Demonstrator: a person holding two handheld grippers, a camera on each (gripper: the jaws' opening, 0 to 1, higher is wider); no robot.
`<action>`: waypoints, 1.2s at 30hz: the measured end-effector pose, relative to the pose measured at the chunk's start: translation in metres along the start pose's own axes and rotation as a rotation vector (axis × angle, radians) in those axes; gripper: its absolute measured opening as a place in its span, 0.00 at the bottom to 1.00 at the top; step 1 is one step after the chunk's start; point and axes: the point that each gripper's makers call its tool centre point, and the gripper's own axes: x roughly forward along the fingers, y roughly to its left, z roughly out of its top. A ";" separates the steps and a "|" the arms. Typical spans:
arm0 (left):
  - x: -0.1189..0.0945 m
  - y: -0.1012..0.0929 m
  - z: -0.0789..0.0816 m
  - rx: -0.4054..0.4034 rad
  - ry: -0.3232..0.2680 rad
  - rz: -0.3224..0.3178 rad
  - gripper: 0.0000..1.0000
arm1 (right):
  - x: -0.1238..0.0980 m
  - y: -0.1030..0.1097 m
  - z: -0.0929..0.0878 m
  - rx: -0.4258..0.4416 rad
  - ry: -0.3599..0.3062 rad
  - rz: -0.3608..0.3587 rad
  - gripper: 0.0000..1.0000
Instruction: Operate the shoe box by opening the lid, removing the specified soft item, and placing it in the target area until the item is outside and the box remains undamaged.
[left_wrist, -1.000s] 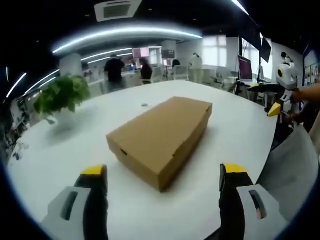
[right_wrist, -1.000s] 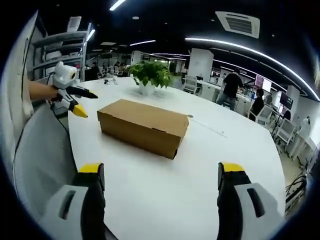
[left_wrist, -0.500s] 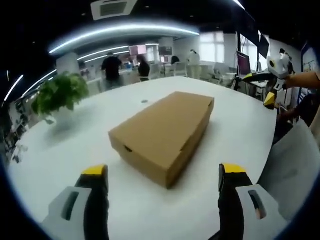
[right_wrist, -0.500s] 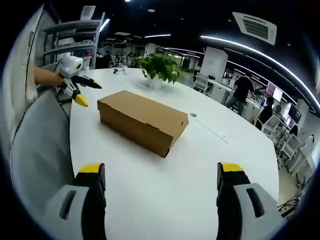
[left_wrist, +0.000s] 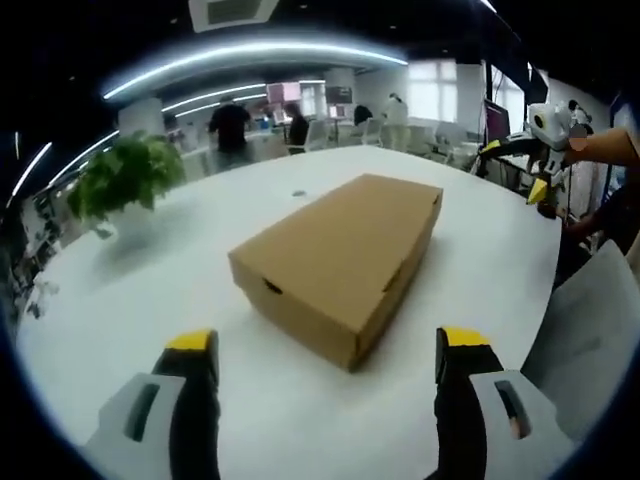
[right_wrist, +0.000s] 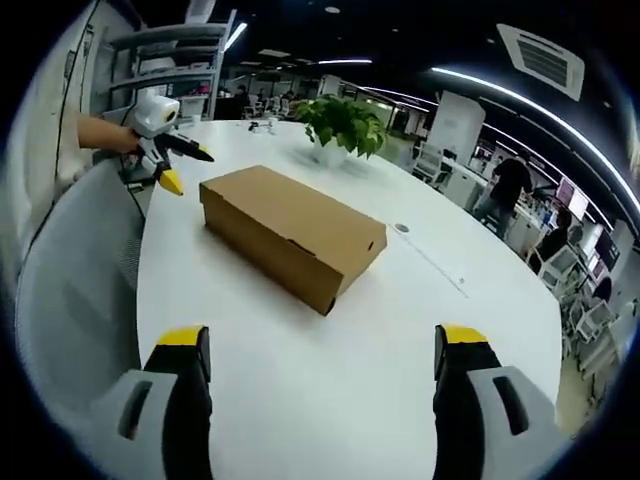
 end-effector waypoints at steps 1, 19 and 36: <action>0.001 0.000 0.000 -0.001 0.003 -0.001 0.91 | 0.001 -0.002 0.000 -0.004 0.000 0.003 0.88; 0.021 -0.004 0.008 -0.036 0.018 -0.003 0.86 | 0.046 -0.031 0.018 0.017 -0.012 0.064 0.85; 0.021 -0.008 0.004 -0.118 0.013 0.041 0.73 | 0.088 -0.023 0.021 0.011 0.001 0.159 0.69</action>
